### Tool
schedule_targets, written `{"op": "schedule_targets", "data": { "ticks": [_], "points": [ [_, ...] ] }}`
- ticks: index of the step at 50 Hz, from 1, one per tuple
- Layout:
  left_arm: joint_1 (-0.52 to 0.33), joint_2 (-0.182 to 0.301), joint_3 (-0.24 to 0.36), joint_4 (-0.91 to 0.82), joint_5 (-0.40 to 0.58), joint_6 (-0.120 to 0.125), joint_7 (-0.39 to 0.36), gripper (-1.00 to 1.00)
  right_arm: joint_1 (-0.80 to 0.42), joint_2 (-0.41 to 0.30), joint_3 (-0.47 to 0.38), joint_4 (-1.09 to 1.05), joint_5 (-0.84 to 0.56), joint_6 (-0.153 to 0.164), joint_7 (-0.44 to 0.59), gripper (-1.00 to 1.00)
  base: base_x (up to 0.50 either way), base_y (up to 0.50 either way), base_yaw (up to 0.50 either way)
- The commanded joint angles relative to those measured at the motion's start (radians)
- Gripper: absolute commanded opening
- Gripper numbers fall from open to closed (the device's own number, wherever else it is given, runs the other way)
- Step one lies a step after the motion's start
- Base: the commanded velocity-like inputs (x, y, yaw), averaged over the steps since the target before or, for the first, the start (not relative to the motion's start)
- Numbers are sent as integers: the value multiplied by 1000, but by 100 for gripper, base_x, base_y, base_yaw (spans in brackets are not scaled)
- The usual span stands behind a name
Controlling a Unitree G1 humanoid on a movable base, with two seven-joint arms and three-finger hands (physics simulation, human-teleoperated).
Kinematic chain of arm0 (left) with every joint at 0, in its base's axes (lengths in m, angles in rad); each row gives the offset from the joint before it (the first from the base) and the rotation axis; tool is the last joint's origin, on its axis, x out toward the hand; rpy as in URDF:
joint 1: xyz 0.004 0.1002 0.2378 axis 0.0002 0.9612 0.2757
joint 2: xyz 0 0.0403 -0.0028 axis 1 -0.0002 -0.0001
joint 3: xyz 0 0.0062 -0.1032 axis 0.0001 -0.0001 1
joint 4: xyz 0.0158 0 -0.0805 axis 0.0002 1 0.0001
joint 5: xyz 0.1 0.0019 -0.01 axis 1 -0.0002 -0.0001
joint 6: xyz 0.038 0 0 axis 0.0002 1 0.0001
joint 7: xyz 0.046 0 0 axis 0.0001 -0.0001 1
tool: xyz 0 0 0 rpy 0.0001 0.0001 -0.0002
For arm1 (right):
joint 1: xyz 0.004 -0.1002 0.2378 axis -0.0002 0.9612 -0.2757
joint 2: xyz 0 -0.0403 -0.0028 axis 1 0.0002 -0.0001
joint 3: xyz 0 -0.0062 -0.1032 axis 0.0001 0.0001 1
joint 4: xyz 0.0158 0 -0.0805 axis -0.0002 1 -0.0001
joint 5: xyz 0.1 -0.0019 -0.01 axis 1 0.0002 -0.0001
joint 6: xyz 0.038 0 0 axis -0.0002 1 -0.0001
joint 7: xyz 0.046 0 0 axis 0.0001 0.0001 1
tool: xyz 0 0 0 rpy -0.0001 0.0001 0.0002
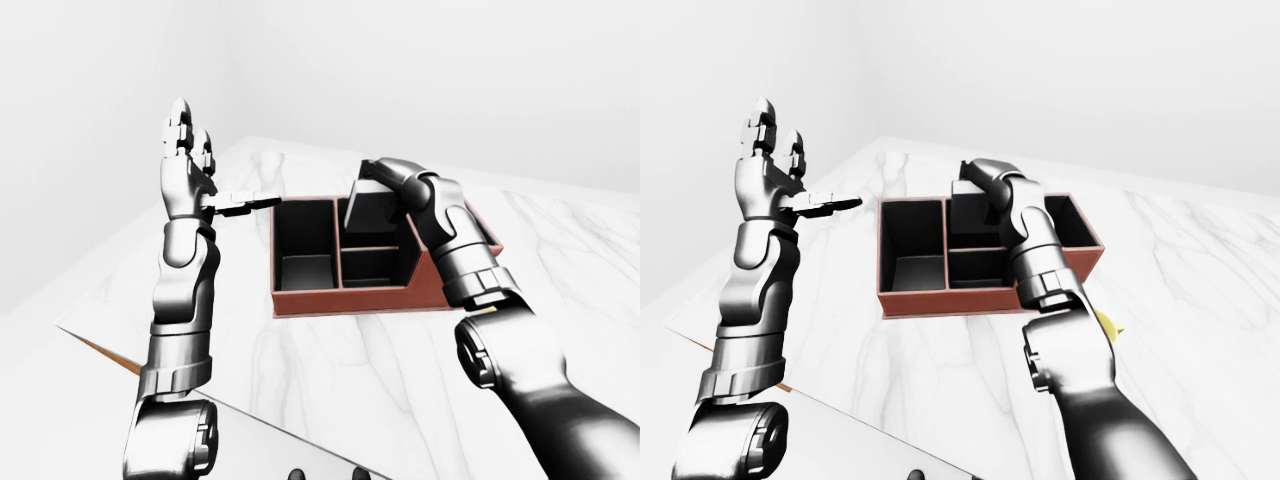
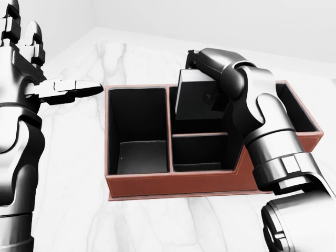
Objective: Pick up the book and place it in the front compartment of the caddy.
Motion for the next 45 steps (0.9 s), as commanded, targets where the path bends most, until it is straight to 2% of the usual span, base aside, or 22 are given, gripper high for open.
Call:
{"op": "schedule_targets", "data": {
  "ticks": [1,18,45],
  "points": [
    [-2,1,0,1,-2,0,0,100,-39,-14,-11,80,16,0,-78,-100,0,0,0],
    [-6,1,-1,14,-1,0,-2,100,-85,-7,-6,209,47,0,-170,-100,0,0,0],
    [-3,-2,-1,14,0,0,-3,100,-92,57,25,375,73,0,-325,-100,0,0,0]
  ]
}}
